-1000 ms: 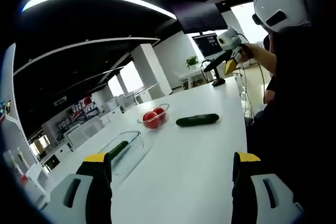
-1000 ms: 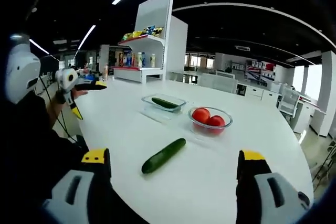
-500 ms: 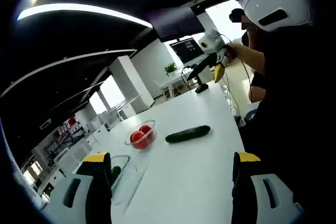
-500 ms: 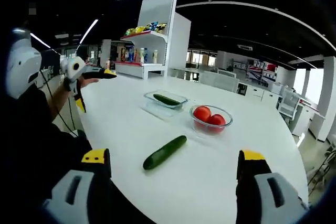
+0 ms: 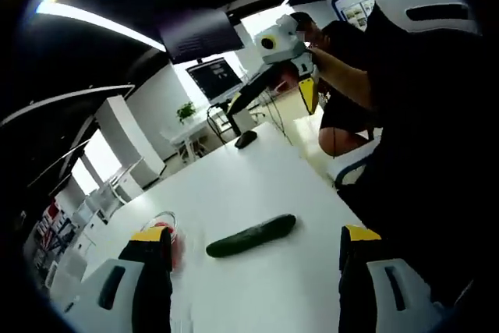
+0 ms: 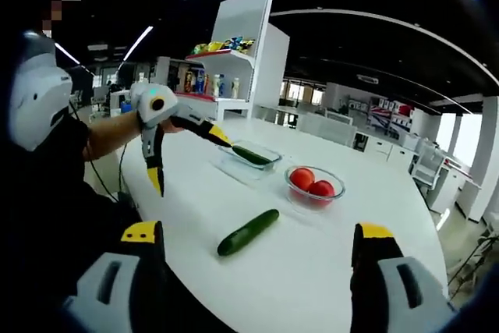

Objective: Sort the scattered tomatoes and cucumbers on the table and place them into their respective storage containers

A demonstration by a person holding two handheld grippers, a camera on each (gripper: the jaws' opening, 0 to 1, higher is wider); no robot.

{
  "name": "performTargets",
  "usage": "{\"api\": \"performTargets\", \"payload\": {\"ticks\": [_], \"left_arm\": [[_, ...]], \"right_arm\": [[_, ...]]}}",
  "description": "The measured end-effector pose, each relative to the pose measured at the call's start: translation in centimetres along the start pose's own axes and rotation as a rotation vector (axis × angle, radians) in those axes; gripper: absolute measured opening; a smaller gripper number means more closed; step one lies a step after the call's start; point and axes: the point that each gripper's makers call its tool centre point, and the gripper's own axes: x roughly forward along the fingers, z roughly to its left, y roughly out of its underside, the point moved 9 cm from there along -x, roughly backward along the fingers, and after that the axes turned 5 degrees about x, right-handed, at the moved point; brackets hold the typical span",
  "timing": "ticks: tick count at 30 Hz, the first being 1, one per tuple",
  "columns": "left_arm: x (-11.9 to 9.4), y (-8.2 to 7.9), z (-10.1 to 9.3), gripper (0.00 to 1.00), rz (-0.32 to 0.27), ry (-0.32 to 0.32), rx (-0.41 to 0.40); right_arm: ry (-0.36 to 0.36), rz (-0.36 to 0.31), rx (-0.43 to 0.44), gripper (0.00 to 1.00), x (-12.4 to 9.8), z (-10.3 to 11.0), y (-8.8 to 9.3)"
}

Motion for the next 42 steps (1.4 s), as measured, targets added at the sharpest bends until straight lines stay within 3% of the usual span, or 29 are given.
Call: {"api": "performTargets", "payload": {"ticks": [4,8,13,16,21,24,33,42], "left_arm": [[3.2,1.1,1.9,0.85,-0.003,0.077,-0.057],[6.1,2.4,2.5,0.78,0.075,0.164,-0.032],[8.7,3.6,3.2,0.75,0.111,0.242,-0.051],[9.9,4.1,3.5,0.72,0.161,0.294,-0.033],[11.0,3.6,3.4,0.61,0.197,0.401,0.005],[11.5,4.3,4.4,0.58,0.292,0.464,0.055],[13.4,4.6,5.4,0.41,0.376,0.546,0.194],[14.7,3.6,4.2,0.38,0.452,0.649,0.271]], "right_arm": [[-0.006,0.003,0.005,0.97,0.0,0.0,0.3],[0.004,-0.007,0.021,0.97,-0.2,-0.5,0.5],[0.009,-0.023,0.045,0.97,-0.4,-0.9,0.8],[0.010,-0.020,0.041,0.97,-0.7,-1.1,1.1],[0.008,-0.019,0.051,0.97,-1.1,-1.4,1.3],[0.001,-0.039,0.066,0.97,-1.3,-1.5,1.2],[0.006,-0.037,0.068,0.97,-1.4,-1.8,1.8],[0.016,-0.042,0.072,0.97,-1.8,-2.1,2.2]]}}
